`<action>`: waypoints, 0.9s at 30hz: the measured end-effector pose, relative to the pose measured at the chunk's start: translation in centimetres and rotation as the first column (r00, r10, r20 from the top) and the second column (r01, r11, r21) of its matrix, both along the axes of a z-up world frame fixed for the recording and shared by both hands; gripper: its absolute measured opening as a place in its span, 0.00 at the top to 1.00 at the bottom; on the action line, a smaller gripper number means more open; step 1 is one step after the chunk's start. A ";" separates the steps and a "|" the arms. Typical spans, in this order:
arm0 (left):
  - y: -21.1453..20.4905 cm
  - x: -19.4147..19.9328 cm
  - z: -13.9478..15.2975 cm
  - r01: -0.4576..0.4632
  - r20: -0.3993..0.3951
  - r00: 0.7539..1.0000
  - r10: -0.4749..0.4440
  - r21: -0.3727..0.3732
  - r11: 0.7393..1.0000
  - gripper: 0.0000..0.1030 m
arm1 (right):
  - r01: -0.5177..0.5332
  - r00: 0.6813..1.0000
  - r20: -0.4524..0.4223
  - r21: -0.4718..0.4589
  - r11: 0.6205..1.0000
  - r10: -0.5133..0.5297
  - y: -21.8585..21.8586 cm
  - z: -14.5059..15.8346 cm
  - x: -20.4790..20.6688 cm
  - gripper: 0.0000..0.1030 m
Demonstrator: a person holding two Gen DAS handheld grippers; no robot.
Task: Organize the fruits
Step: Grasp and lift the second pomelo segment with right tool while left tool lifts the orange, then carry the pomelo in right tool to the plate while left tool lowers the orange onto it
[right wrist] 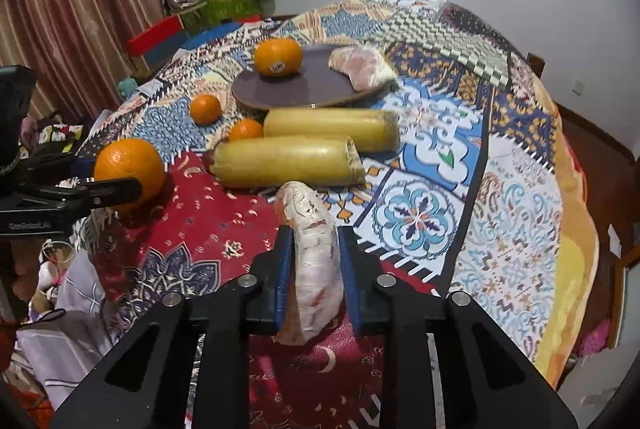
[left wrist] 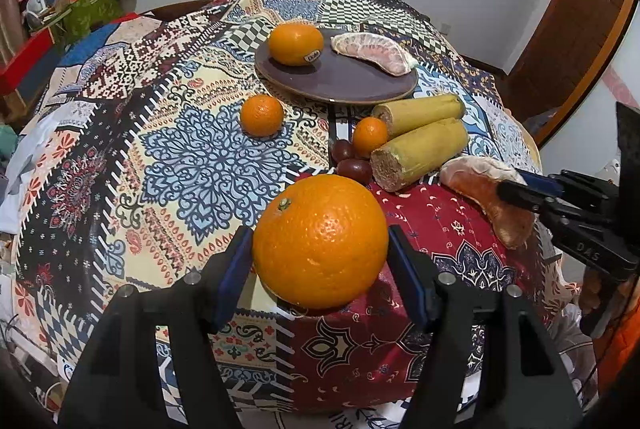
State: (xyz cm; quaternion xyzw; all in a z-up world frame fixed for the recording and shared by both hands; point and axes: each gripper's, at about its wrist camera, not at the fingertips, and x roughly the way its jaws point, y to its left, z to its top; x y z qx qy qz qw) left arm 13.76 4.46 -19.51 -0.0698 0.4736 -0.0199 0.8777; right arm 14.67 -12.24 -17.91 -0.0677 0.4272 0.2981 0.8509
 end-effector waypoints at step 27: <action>0.9 5.3 5.8 -0.012 0.170 0.985 0.006 0.030 0.999 0.36 | 0.019 0.981 0.193 0.094 0.995 -0.037 1.8 6.4 4.1 0.80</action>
